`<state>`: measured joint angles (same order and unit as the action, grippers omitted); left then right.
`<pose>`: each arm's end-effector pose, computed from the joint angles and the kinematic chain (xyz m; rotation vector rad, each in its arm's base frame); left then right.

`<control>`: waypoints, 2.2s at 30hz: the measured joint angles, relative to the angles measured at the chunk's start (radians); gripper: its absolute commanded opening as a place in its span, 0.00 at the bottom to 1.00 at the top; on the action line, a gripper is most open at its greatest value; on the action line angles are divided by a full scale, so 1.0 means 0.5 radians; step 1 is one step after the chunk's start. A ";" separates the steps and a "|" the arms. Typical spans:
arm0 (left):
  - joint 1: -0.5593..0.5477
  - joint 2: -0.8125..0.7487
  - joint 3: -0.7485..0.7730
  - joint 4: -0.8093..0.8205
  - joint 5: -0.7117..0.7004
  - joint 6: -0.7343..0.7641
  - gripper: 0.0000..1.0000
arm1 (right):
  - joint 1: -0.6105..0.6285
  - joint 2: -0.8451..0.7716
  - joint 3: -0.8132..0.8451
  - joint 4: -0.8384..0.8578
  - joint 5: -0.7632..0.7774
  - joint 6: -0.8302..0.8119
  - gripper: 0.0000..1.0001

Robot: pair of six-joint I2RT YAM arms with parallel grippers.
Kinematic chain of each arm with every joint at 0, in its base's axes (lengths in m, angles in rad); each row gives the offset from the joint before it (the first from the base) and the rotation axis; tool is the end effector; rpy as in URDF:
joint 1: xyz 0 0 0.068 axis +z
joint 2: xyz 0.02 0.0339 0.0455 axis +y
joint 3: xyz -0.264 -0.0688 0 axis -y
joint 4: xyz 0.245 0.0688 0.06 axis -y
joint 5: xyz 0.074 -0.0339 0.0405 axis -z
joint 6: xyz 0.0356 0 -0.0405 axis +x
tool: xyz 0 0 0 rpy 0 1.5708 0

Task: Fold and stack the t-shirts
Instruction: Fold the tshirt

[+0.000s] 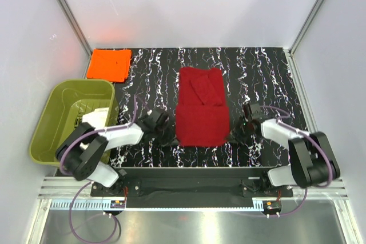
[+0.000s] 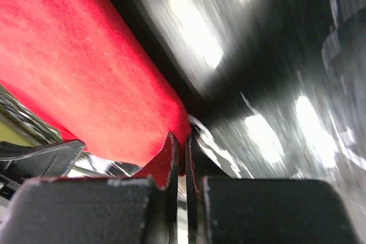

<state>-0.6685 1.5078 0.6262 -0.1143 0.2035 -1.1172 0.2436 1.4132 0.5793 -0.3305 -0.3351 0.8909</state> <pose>0.2032 -0.1697 0.1347 -0.5441 2.7667 -0.8295 0.2206 0.0669 0.1343 0.8232 2.7704 0.7318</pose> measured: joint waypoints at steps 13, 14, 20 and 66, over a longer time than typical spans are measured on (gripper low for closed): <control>-0.249 -0.297 -0.046 -0.417 -0.087 -0.019 0.00 | 0.151 -0.507 -0.021 -0.554 0.090 0.009 0.00; -0.237 -0.286 0.057 -0.524 -0.111 0.030 0.00 | 0.152 -0.463 0.079 -0.606 0.115 -0.030 0.00; 0.049 -0.114 0.804 -0.873 -0.189 0.321 0.00 | 0.134 -0.058 0.801 -0.684 0.166 -0.274 0.00; 0.488 -0.016 0.632 -0.914 0.175 0.894 0.00 | 0.224 0.113 0.405 -0.465 -0.411 -0.294 0.09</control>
<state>-0.4248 1.4998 0.9424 -0.5713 0.2909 -0.6701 0.3557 1.4696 0.7818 -0.5632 -0.5407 0.7441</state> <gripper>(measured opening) 0.095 0.088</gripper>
